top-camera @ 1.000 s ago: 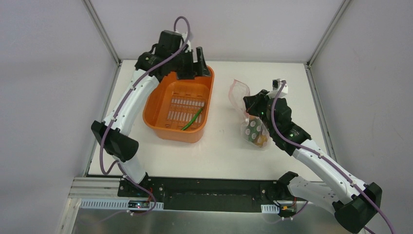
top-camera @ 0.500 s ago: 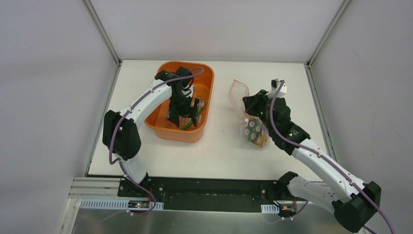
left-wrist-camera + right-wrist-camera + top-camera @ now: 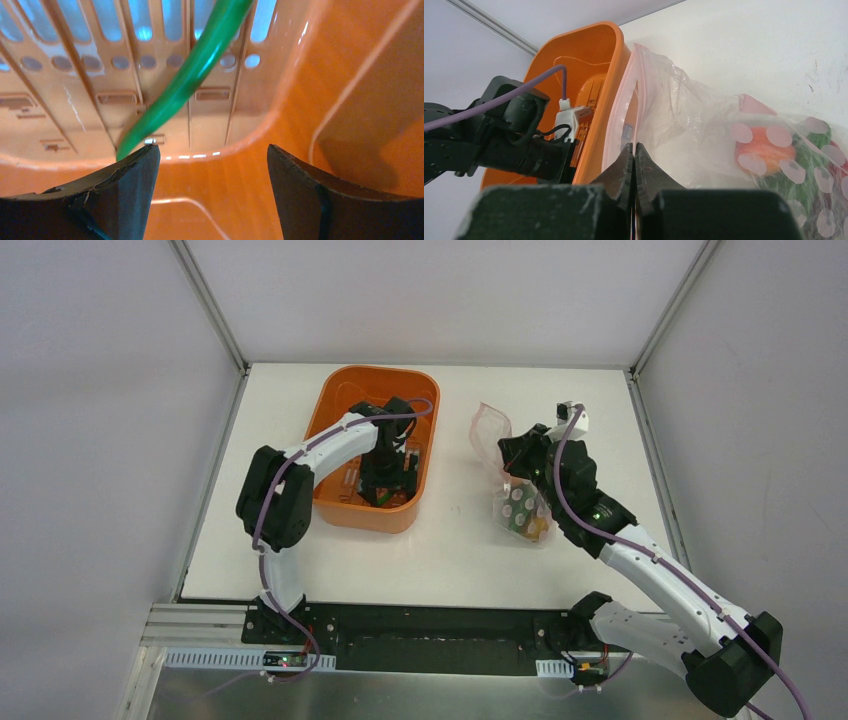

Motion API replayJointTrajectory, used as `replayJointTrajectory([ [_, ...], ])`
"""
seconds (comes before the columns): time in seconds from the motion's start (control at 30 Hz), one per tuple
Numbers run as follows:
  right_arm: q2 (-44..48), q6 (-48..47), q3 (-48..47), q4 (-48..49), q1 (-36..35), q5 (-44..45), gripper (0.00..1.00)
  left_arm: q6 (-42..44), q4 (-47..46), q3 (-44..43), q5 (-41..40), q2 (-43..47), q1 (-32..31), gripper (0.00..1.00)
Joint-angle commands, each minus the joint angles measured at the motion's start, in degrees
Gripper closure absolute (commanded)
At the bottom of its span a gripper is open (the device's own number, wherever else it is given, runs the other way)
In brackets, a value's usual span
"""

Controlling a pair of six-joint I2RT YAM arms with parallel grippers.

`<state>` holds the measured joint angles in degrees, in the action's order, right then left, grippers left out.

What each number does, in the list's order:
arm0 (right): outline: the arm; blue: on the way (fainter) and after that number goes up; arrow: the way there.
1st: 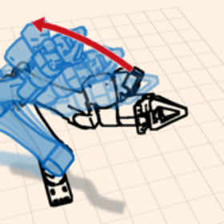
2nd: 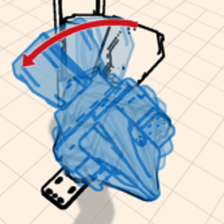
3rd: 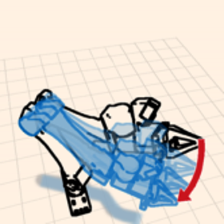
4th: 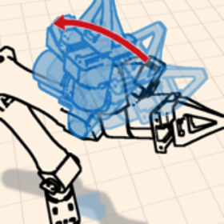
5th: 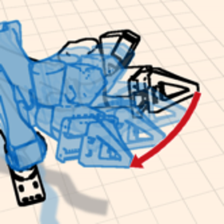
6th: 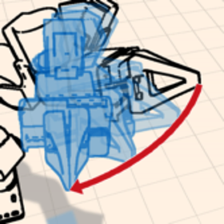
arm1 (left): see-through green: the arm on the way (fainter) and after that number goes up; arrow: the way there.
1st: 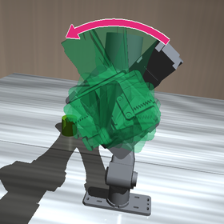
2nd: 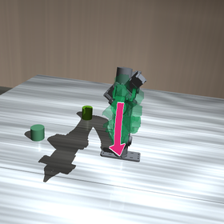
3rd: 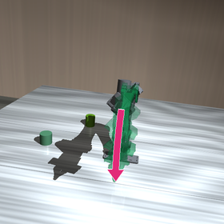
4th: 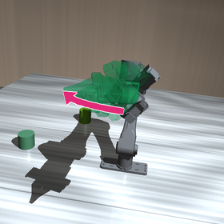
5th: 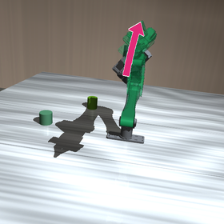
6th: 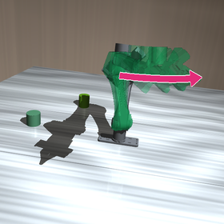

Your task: Place the food in the zip-top bag and seal the zipper

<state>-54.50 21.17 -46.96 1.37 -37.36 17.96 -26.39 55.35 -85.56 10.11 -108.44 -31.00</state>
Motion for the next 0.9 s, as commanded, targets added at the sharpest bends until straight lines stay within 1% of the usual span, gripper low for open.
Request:
replayJointTrajectory([
  [0.0,0.91,-0.79,0.65,2.4,0.29,1.04,1.0,-3.3,-4.14,-0.18,-3.79,-2.51,0.0,0.21],
  [0.1,0.9,-0.82,0.74,2.41,0.51,1.32,1.0,-4.2,-5.85,0.9,-4.77,-4.28,-0.11,0.22],
  [0.23,0.41,-0.79,0.41,2.39,0.57,1.34,1.0,-5.13,-8.07,3.47,-4.9,-3.92,-0.02,0.22],
  [0.37,0.44,-0.95,-0.37,2.75,1.09,1.78,1.0,-6.89,-9.31,6.62,-8.3,-1.64,0.23,0.23],
  [0.43,-0.36,-0.84,-2.06,2.58,2.41,-0.99,1.0,-7.58,-9.97,8.24,-11.81,1.11,0.43,0.23],
  [0.53,-2.34,0.2,-6.1,1.02,5.28,-7.66,1.0,-8.14,-9.32,9.23,-16.58,5.34,1.73,0.22],
  [0.63,-3.69,-0.06,-10.05,-0.38,7.17,-9.29,1.0,-7.87,-8.27,10.0,-21.19,9.49,3.89,0.2],
  [0.77,-4.14,-1.63,-13.49,0.28,8.99,-11.96,1.0,-7.06,-6.75,10.98,-22.26,12.67,7.06,0.2],
  [0.87,-4.39,-2.09,-14.98,0.3,9.95,-13.73,1.0,-5.74,-8.62,12.14,-22.98,14.86,7.87,0.2],
])
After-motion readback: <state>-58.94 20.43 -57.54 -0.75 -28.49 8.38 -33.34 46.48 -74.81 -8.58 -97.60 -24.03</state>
